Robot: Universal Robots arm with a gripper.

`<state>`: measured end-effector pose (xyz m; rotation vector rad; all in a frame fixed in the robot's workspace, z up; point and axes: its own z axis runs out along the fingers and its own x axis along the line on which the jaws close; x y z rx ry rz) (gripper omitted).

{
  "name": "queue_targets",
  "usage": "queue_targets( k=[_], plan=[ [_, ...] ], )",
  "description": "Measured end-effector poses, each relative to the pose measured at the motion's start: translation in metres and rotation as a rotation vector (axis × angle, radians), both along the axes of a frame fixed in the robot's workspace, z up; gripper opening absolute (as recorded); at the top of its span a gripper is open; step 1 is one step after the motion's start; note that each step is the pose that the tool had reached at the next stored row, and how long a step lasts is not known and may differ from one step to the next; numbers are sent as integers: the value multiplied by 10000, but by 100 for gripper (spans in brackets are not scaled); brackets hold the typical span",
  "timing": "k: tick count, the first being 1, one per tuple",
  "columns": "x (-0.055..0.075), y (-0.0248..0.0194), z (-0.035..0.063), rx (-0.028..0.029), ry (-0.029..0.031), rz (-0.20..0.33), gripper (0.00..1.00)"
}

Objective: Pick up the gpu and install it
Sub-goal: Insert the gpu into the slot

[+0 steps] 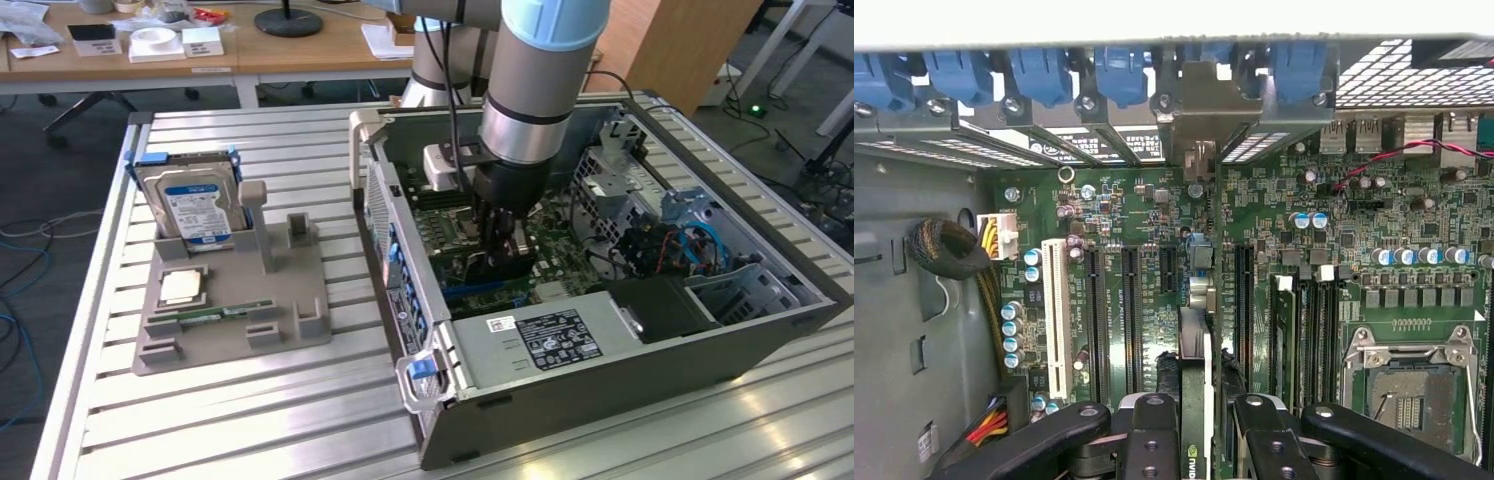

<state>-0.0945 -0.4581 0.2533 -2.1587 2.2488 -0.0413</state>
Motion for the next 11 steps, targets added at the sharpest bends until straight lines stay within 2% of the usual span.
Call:
queue_targets(
  k=[11],
  plan=[
    [1, 0, -2, 2, -1, 61, 26]
  ],
)
